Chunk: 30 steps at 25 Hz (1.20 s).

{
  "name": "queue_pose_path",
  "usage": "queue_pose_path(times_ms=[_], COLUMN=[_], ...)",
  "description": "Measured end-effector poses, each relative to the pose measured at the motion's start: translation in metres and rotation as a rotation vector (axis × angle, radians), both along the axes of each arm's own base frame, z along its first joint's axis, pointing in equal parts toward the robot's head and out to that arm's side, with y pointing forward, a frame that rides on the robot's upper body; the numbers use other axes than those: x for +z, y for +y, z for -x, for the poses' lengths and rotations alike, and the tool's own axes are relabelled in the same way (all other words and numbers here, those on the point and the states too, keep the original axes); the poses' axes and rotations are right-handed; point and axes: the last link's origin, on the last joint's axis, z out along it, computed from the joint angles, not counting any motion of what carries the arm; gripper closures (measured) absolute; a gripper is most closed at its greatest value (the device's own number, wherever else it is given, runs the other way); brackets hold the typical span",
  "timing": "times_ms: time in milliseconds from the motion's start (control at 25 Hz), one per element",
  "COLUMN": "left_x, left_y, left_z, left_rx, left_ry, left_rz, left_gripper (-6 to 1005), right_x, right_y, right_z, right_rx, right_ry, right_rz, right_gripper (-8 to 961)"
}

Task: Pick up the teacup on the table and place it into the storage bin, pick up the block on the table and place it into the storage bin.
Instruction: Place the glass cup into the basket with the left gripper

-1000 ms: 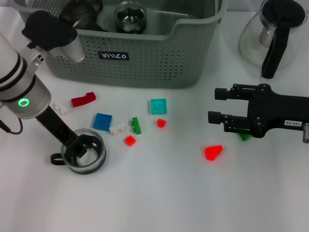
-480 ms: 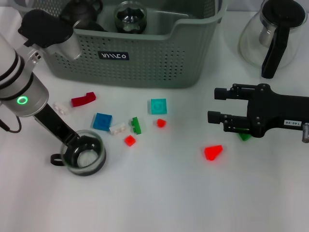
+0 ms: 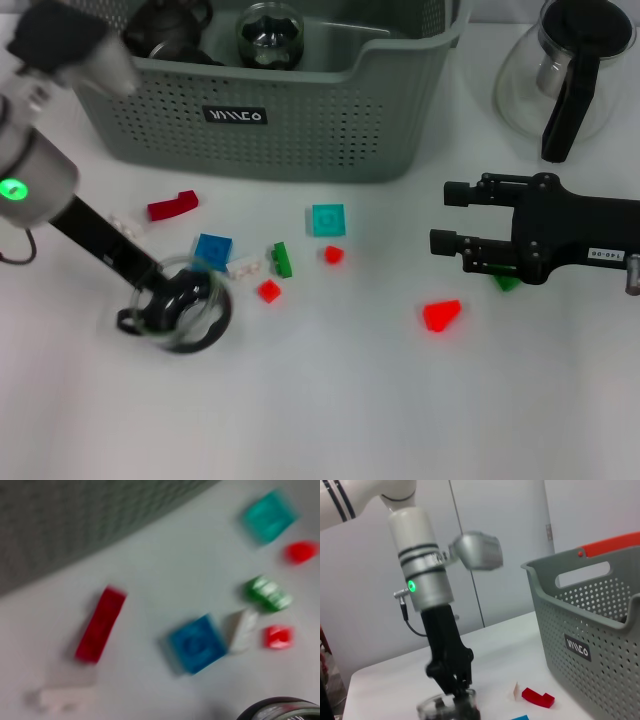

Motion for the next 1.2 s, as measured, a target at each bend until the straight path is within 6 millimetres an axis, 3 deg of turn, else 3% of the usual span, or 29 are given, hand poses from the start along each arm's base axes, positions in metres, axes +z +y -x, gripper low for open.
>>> queue_pose_path(times_ms=[40, 80, 280, 400, 680, 800, 920, 1200], left_x=[0.000, 0.015, 0.050, 0.072, 0.124, 0.136, 0.137, 0.102], left_y=[0.000, -0.001, -0.001, 0.004, 0.020, 0.045, 0.076, 0.133], left_z=[0.000, -0.001, -0.009, -0.014, -0.040, -0.054, -0.069, -0.096], left_rx=[0.000, -0.012, -0.113, -0.203, -0.301, -0.254, -0.200, -0.178], left_ry=[0.000, -0.173, -0.707, -1.020, -1.456, -1.426, -1.238, -0.619], left_rz=[0.000, 0.006, -0.006, -0.151, -0.474, -0.553, -0.568, -0.516], left_gripper=[965, 964, 963, 962, 960, 959, 958, 956], right_x=[0.000, 0.000, -0.001, -0.001, -0.001, -0.001, -0.002, -0.002], right_y=[0.000, 0.000, 0.000, 0.000, 0.002, 0.003, 0.003, 0.003], right_z=[0.000, 0.000, 0.000, 0.000, 0.001, 0.002, 0.002, 0.002], right_rx=[0.000, -0.001, -0.002, -0.001, 0.001, 0.000, -0.001, 0.001], right_ry=[0.000, 0.000, 0.002, 0.002, 0.002, -0.001, -0.002, -0.003], right_rz=[0.000, 0.001, 0.003, 0.002, -0.001, -0.004, -0.004, -0.004], right_gripper=[279, 279, 279, 279, 279, 279, 279, 278])
